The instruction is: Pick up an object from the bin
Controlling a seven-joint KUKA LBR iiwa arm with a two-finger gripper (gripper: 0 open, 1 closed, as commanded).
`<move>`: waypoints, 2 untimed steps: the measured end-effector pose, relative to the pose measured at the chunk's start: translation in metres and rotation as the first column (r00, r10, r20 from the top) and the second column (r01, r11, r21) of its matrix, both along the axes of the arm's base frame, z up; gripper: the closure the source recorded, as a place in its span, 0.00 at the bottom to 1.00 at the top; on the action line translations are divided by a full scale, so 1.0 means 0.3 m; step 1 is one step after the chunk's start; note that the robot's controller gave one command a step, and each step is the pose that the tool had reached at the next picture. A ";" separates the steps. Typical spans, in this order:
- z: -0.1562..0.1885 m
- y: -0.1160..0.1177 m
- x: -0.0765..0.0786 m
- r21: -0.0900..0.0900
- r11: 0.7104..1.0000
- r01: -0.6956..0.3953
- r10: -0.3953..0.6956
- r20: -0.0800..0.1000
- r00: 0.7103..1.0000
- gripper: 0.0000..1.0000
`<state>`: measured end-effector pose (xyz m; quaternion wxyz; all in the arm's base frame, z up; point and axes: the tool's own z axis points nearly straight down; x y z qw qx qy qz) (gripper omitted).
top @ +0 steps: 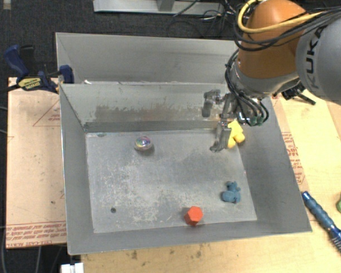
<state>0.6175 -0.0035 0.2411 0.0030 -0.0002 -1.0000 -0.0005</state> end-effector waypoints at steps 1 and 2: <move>-0.199 0.050 -0.168 0.001 0.996 -0.089 0.089 -0.001 0.996 0.00; -0.552 -0.326 -0.302 0.000 0.938 -0.348 0.348 0.000 0.938 0.00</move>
Offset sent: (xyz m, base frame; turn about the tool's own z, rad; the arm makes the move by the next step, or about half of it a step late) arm -0.0480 0.0139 -0.0559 -0.0897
